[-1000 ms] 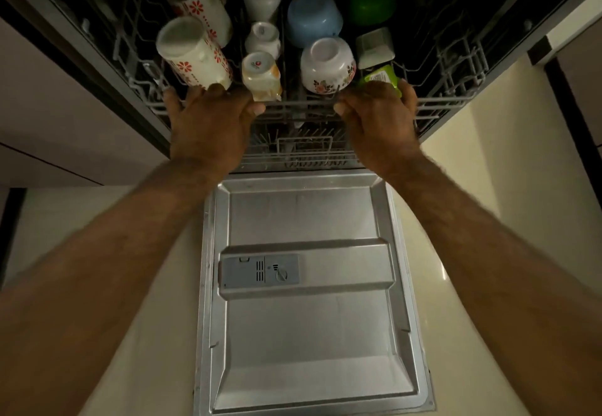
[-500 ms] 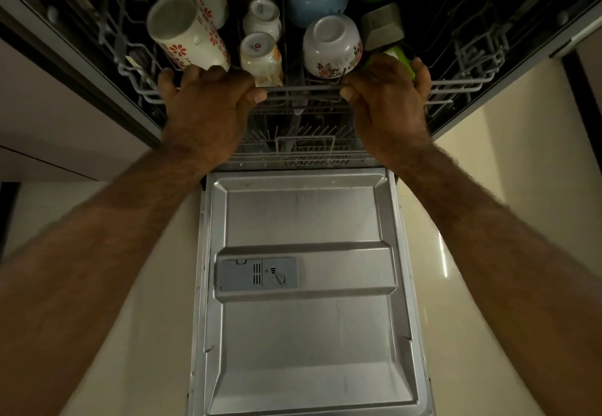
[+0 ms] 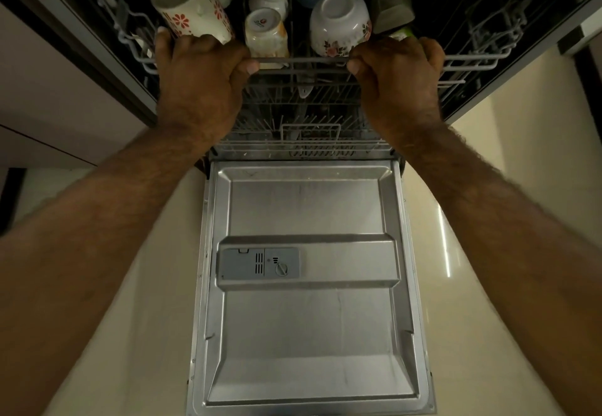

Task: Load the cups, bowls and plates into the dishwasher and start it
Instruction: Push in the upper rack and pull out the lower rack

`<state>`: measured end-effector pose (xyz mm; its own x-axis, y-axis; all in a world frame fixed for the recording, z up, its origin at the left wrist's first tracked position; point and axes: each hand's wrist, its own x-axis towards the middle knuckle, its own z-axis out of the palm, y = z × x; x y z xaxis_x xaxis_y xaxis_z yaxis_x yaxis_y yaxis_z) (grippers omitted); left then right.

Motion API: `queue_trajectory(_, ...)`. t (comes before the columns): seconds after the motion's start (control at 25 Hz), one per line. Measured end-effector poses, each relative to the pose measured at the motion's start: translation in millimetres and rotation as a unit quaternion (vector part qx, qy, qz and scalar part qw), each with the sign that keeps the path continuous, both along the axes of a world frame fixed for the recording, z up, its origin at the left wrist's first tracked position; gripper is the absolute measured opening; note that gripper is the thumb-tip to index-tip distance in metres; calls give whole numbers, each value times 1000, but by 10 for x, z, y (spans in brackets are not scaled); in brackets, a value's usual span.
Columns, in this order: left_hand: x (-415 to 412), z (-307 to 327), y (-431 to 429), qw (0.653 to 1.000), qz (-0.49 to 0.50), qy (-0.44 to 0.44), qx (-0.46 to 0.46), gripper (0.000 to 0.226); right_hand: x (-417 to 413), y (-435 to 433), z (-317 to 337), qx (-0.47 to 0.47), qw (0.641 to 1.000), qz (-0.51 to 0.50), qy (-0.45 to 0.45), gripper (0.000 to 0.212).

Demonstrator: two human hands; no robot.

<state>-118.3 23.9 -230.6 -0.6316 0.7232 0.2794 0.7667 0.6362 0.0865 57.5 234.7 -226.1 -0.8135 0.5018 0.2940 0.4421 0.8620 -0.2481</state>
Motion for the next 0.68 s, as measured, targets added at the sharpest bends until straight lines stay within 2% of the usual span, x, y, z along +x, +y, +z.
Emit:
queue_trajectory(0.28, -296, 35, 158, 1000, -7, -21, -6, 50, -264, 120, 70, -27, 999, -9, -39, 29)
queue_trajectory(0.44, -248, 60, 123, 999, -8, -48, 23, 49, -236, 102, 38, -20, 999, 0, -36, 33)
queue_trajectory(0.68, 328, 15, -18, 986, -30, -99, 129, 66, -44, -101, -38, -5, 996, -8, 93, 47)
